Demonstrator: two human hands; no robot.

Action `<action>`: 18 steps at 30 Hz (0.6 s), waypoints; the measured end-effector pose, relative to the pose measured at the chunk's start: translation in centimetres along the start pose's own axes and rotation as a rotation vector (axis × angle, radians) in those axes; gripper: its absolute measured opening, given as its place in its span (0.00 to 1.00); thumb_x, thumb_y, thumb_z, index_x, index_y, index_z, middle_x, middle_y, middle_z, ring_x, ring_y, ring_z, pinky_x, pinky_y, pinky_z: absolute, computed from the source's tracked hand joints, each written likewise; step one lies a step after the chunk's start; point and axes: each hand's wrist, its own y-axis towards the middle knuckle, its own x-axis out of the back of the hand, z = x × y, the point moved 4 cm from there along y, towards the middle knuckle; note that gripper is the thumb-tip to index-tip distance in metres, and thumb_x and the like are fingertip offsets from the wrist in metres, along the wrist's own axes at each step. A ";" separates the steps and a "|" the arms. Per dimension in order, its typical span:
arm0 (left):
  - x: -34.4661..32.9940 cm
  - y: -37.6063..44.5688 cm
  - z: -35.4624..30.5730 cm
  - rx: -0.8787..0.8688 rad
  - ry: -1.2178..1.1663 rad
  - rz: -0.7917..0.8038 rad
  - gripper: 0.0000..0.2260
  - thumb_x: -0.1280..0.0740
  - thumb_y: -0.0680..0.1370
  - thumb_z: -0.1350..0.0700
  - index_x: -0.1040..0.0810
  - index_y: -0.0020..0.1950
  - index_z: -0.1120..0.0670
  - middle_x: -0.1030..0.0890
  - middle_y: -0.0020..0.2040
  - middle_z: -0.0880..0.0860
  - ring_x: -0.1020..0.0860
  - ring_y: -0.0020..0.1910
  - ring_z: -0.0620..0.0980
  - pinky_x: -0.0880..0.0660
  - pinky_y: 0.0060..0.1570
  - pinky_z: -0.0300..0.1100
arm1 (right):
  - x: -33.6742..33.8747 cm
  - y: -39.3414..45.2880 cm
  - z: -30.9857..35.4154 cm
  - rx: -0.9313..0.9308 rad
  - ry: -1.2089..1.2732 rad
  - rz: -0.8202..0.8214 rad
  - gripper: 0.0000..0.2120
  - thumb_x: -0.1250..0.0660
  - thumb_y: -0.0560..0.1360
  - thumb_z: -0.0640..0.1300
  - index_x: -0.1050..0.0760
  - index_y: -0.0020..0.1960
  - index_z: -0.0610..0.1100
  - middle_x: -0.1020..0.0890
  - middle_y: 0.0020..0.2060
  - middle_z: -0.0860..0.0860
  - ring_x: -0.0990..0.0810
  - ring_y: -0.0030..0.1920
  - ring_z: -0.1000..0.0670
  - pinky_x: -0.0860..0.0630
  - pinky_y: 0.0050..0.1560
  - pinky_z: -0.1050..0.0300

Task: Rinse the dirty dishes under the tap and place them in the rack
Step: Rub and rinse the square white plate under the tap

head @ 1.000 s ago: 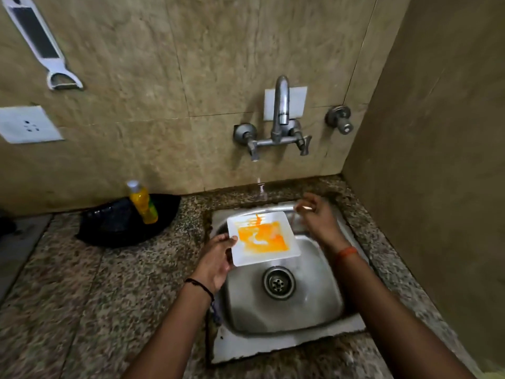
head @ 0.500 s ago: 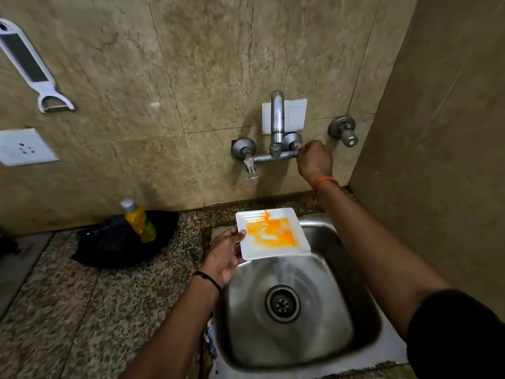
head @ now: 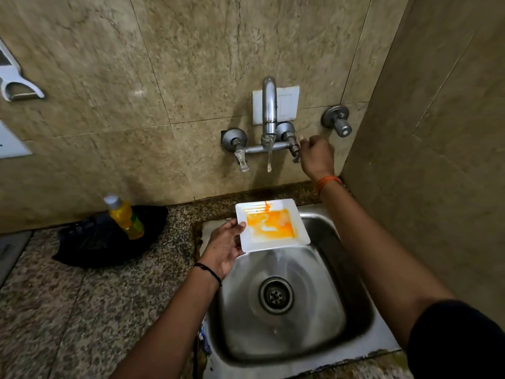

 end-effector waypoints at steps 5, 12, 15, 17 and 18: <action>-0.3 0.4 0.0 -0.004 -0.020 -0.001 0.07 0.37 0.78 0.63 0.21 0.53 0.56 0.17 0.50 0.57 0.19 0.49 0.57 0.27 0.59 0.61 | -1.0 -8.4 -1.4 0.064 0.001 0.173 0.31 0.46 0.81 0.59 0.45 0.77 0.43 0.37 0.75 0.44 0.39 0.75 0.45 0.40 0.74 0.49; -0.3 0.3 0.1 -0.035 -0.007 0.007 0.08 0.38 0.79 0.64 0.22 0.55 0.55 0.16 0.48 0.55 0.18 0.45 0.53 0.22 0.48 0.53 | -4.0 -17.5 -7.3 0.714 -0.695 0.605 0.40 0.57 0.75 0.72 0.51 0.79 0.49 0.50 0.78 0.48 0.51 0.78 0.49 0.60 0.77 0.44; -0.9 0.1 0.3 -0.036 -0.016 -0.012 0.08 0.39 0.80 0.64 0.23 0.51 0.54 0.18 0.47 0.55 0.19 0.44 0.54 0.23 0.47 0.52 | -2.8 -16.1 -8.1 0.550 -0.851 0.514 0.49 0.59 0.70 0.77 0.50 0.79 0.43 0.51 0.78 0.43 0.54 0.78 0.44 0.66 0.74 0.43; -1.1 0.1 0.5 -0.045 -0.028 -0.026 0.08 0.40 0.80 0.65 0.23 0.50 0.54 0.16 0.43 0.53 0.18 0.40 0.52 0.21 0.45 0.52 | -3.0 -17.5 -7.4 0.638 -0.804 0.569 0.51 0.59 0.69 0.78 0.48 0.78 0.41 0.48 0.77 0.41 0.52 0.78 0.44 0.64 0.75 0.44; -1.0 0.2 0.6 -0.047 -0.033 -0.029 0.08 0.40 0.79 0.65 0.23 0.51 0.55 0.15 0.41 0.52 0.17 0.38 0.50 0.20 0.41 0.50 | -3.1 -18.5 -7.1 0.705 -0.767 0.612 0.50 0.60 0.70 0.77 0.47 0.78 0.43 0.46 0.77 0.43 0.49 0.78 0.45 0.62 0.75 0.45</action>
